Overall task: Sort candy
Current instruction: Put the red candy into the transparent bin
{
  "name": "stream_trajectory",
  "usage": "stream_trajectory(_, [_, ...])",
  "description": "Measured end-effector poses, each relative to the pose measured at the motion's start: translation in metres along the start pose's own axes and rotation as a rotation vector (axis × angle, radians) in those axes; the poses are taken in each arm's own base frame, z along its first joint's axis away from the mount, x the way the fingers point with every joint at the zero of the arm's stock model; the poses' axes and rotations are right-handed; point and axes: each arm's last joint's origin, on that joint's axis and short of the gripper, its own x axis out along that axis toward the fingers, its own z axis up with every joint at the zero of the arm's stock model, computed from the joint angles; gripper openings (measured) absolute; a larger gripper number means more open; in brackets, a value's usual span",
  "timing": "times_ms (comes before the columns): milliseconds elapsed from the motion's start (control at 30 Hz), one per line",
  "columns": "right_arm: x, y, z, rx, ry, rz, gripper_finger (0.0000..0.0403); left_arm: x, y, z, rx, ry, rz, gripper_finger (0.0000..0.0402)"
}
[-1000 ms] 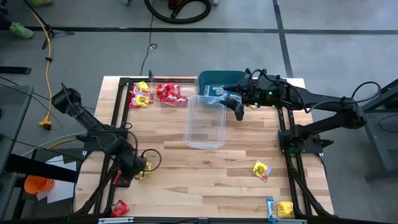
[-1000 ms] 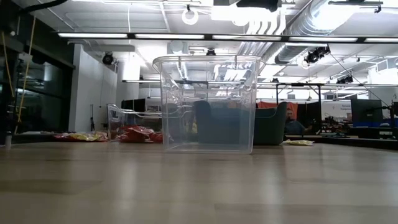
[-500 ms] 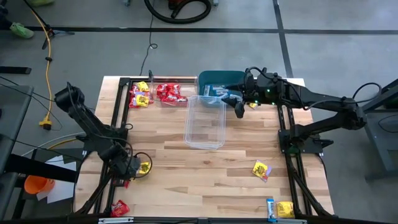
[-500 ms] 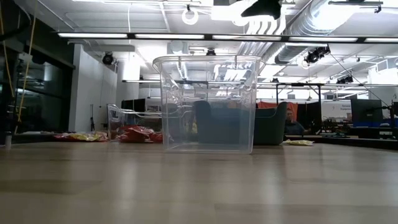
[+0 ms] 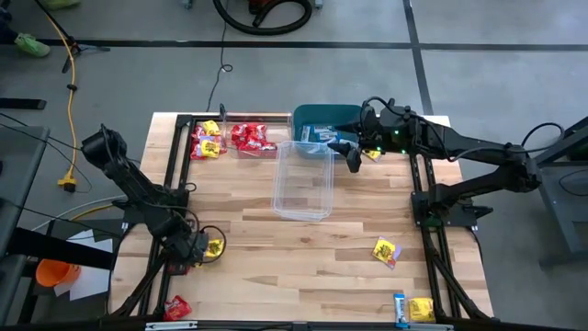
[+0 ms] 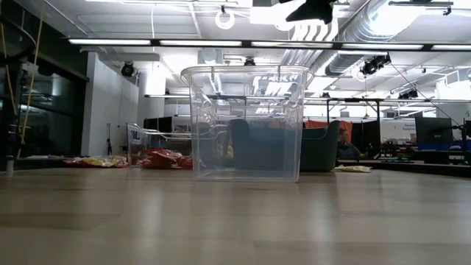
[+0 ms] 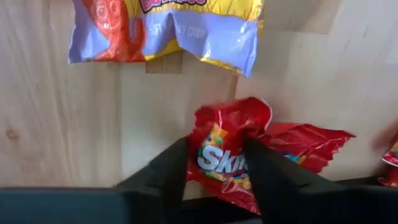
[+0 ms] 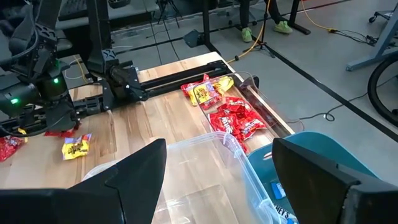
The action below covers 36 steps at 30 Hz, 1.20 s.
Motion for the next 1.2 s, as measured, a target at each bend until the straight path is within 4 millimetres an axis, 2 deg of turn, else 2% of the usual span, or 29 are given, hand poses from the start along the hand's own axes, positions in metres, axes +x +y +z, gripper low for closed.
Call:
stream_trajectory(133, [0.000,0.000,0.000,0.000,0.000,0.000,0.0288,-0.010,-0.006,0.004,-0.011,-0.009,-0.057,0.0035])
stream_trajectory(167, [0.000,0.000,0.000,0.000,0.000,0.000,0.0288,-0.014,-0.009,0.004,-0.004,-0.010,-0.092,0.0019])
stream_trajectory(267, [0.000,0.000,0.000,0.000,0.000,0.000,0.0288,-0.036,-0.016,0.002,0.046,-0.036,-0.211,0.0020])
stream_trajectory(400, [0.000,0.000,0.000,0.000,0.000,0.000,0.0288,-0.084,-0.023,-0.003,0.087,-0.176,-0.399,0.0009])
stream_trajectory(533, [0.000,0.000,0.000,0.001,-0.001,0.000,0.0288,-0.141,-0.015,-0.003,0.029,-0.469,-0.516,0.0006])
stream_trajectory(667, [0.000,0.001,0.003,0.029,-0.029,0.037,0.0288,-0.189,0.008,0.007,-0.081,-0.946,-0.351,0.0003])
stream_trajectory(833, [-0.001,0.004,0.010,0.040,-0.092,0.108,0.0288,-0.229,0.037,0.032,-0.161,-1.389,-0.033,0.0002])
stream_trajectory(1033, [-0.003,0.008,0.022,0.037,-0.209,0.211,0.0288,-0.261,0.063,0.073,-0.075,-1.696,0.136,0.0001])
stream_trajectory(1200, [-0.006,0.011,0.031,0.030,-0.303,0.275,0.0288,-0.269,0.084,0.102,0.008,-1.790,0.199,0.0001])
